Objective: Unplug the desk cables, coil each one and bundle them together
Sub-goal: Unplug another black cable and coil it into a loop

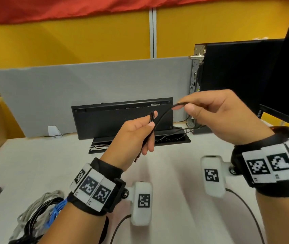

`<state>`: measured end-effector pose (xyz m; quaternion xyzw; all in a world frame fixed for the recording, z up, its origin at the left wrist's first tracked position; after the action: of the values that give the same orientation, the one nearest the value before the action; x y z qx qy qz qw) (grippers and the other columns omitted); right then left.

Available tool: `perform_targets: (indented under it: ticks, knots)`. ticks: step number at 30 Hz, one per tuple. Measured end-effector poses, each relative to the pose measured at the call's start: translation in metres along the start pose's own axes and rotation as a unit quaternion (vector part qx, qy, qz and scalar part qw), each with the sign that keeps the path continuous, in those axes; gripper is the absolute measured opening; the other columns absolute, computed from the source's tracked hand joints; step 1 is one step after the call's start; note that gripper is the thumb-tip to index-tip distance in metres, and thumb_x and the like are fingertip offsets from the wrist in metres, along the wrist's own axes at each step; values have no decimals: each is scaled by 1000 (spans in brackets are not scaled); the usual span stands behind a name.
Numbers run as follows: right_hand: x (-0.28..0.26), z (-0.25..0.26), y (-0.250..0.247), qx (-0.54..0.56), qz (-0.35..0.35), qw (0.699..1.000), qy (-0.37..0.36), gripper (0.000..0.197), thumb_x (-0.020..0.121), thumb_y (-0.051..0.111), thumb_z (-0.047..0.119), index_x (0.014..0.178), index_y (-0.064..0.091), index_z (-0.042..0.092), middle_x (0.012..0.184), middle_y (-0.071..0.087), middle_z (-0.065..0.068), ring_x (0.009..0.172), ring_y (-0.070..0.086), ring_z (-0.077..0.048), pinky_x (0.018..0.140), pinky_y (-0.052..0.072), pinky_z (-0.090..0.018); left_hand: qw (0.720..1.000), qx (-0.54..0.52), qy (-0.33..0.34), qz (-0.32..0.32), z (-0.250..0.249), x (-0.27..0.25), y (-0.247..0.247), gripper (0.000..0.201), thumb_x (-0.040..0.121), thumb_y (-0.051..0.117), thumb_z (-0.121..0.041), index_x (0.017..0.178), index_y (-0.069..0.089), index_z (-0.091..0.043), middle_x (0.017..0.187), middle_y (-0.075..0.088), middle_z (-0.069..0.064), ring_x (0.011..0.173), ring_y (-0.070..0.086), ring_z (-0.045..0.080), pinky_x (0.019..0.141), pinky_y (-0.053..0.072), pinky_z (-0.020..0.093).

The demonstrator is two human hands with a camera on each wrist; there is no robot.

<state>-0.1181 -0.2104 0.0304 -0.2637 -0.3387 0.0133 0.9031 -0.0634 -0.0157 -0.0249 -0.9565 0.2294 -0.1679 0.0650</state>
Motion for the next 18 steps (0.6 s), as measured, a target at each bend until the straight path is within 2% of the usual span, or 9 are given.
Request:
perform_targets:
  ticks: [2, 4, 5, 7, 9, 11, 13, 16, 18]
  knots:
    - [0, 2, -9, -74, -72, 994, -23, 20, 90, 65, 14, 96, 74, 30, 77, 72, -6, 70, 65, -24, 66, 54, -33, 1000, -8, -12, 14, -3, -1, 1, 33, 98, 44, -36, 112, 65, -14, 50, 51, 1, 46, 41, 15, 96, 44, 64]
    - [-2, 4, -16, -83, -131, 987, -49, 15, 86, 71, 15, 92, 74, 29, 68, 64, -20, 60, 55, -33, 57, 51, -38, 999, -6, -24, 24, -10, -4, 3, 54, 84, 50, -58, 92, 61, -6, 49, 48, -1, 47, 40, 16, 95, 42, 68]
    - [-2, 5, -19, -101, -141, 983, -67, 13, 85, 72, 16, 93, 75, 26, 67, 61, -19, 59, 52, -31, 57, 49, -37, 999, -5, -25, 33, -11, -5, 5, 63, 82, 53, -60, 93, 61, 1, 48, 46, -3, 47, 40, 16, 94, 42, 70]
    - [-2, 2, -22, -156, -135, 974, -95, 12, 87, 70, 16, 97, 75, 22, 70, 59, -8, 63, 51, -21, 60, 45, -34, 998, -17, -14, 58, -11, -7, 9, 43, 89, 60, -45, 113, 67, -10, 47, 45, -7, 45, 38, 10, 95, 37, 73]
    - [0, -7, -22, -172, -141, 972, -74, 13, 89, 67, 17, 98, 75, 22, 73, 60, 0, 66, 52, -13, 62, 44, -25, 997, -33, -18, 68, -9, -9, 9, 30, 94, 59, -27, 123, 65, -19, 46, 43, -9, 44, 34, 7, 97, 38, 71]
    - [1, -19, -23, -179, -168, 969, -30, 10, 88, 69, 21, 95, 76, 24, 76, 64, 6, 67, 54, -5, 64, 45, -15, 997, -36, -29, 64, -7, -8, 7, 26, 96, 55, -22, 117, 68, -16, 45, 37, -7, 44, 30, 11, 96, 49, 58]
    - [1, -30, -22, -193, -187, 963, 11, 7, 83, 73, 27, 90, 76, 26, 80, 69, 9, 74, 62, -3, 71, 51, -15, 996, -41, -41, 63, -6, -6, 6, 27, 98, 50, -19, 114, 66, -5, 46, 32, -3, 44, 27, 13, 93, 55, 45]
    - [-1, -39, -22, -220, -224, 949, 27, 20, 75, 76, 44, 82, 77, 25, 73, 69, 14, 73, 64, -2, 68, 53, -18, 993, -61, -70, 76, -5, -5, 8, 29, 101, 45, -13, 114, 70, -12, 48, 28, -3, 42, 27, 10, 89, 57, 42]
    - [-2, -40, -26, -247, -271, 930, 18, 30, 73, 74, 54, 80, 76, 25, 69, 65, 12, 68, 60, -5, 63, 48, -20, 989, -79, -83, 93, -4, -6, 8, 30, 101, 44, -13, 113, 71, -13, 47, 27, -3, 40, 25, 9, 90, 56, 45]
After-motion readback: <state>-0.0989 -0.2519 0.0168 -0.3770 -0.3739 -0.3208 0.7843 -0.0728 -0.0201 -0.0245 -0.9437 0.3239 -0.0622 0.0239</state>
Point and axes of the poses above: each hand's wrist, its own x-axis towards the middle knuckle, its own y-axis out of the palm, z = x × y, the point moved 2 cm from there along x, towards the middle knuckle
